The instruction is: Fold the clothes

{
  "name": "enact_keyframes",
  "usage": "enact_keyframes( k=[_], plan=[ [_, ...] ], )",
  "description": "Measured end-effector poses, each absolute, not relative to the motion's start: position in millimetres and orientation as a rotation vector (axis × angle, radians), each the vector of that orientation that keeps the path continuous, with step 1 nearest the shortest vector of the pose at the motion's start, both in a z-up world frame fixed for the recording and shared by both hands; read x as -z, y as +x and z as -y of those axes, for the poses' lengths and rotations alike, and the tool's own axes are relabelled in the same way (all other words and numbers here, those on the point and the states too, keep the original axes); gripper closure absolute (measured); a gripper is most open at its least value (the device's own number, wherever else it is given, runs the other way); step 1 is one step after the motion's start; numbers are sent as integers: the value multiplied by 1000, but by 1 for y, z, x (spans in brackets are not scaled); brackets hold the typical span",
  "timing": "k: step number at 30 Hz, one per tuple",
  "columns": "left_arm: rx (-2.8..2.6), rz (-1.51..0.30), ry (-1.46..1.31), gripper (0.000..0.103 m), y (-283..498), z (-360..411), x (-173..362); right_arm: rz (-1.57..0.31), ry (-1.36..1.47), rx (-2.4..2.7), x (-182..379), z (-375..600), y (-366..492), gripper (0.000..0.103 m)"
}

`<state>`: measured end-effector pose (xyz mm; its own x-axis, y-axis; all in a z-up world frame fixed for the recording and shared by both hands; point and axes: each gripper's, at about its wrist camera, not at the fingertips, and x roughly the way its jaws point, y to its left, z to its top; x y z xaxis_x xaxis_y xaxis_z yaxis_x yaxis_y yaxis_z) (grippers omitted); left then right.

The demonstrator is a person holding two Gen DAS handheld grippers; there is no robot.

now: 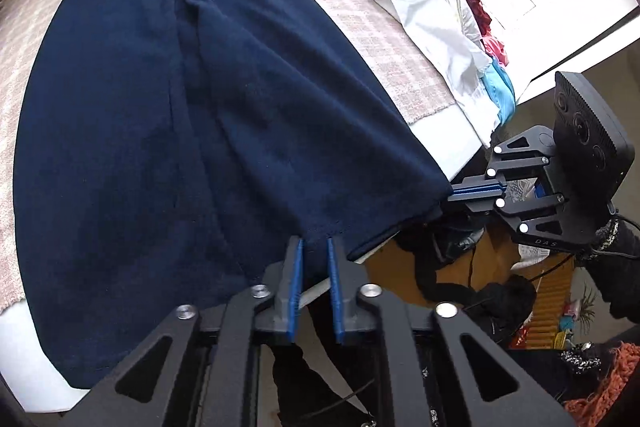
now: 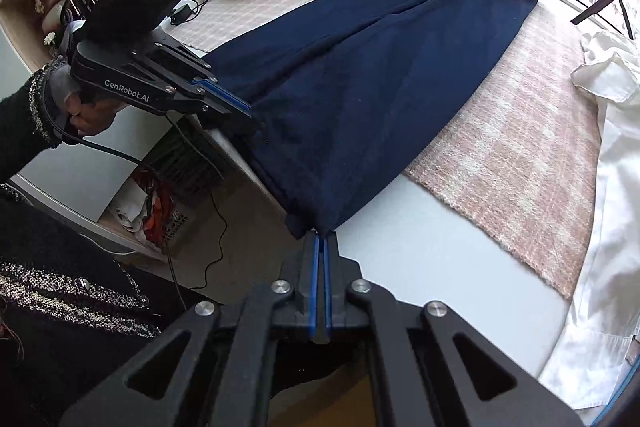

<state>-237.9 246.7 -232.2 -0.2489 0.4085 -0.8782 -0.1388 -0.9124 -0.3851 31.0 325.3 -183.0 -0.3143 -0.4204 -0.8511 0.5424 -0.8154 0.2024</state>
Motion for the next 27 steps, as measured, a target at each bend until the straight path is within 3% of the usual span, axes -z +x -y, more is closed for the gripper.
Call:
enact_keyframes(
  k=[4,12,19,24,27],
  plan=[
    [-2230,306,-1592,101,-219,-249,220,-142,1307,2124,172,-324,45,103],
    [-2226,352,-1650,101,-221,-239,233,-276,1327,2246,174,-327,40,100],
    [-2227,309,-1685,100,-228,-240,232,-115,1423,2181,195,-329,9,96],
    [-2234,316,-1692,89,-209,-226,219,-195,1466,2081,181,-322,26,99],
    [-2338,385,-1664,85,-191,-194,200,-40,1347,2177,150,-335,24,95]
  ],
)
